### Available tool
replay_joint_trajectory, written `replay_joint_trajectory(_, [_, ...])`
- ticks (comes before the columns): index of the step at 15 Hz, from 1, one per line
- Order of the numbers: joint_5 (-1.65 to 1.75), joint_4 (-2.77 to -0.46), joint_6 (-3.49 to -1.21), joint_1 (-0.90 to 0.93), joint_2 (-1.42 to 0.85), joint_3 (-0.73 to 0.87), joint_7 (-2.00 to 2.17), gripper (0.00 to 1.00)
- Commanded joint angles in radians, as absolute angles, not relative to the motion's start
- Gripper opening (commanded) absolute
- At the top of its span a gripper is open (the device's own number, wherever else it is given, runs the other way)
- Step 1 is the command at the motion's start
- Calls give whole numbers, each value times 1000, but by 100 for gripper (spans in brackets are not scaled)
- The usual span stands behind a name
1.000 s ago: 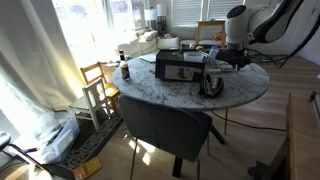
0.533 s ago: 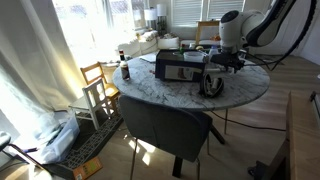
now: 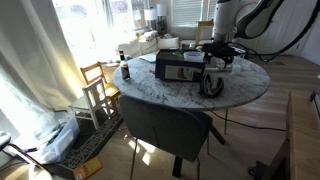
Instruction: Pick up the clear measuring cup on the left of the table and move it to the right near the crisper drawer
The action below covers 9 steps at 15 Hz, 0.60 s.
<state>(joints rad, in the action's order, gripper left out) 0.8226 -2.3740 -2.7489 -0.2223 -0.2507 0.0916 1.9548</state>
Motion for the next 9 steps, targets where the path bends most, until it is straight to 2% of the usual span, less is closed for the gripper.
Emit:
replay_joint_trajectory(1, [656,-2462,-2778,-353,-157,-82,1688,100])
replay_joint_trajectory(4, [526,-2488,-2745,-477,-115,-244,1478,100])
replay_joint_trajectory(9, [360,-2411,-2740,-639,-99,-395,1129,100])
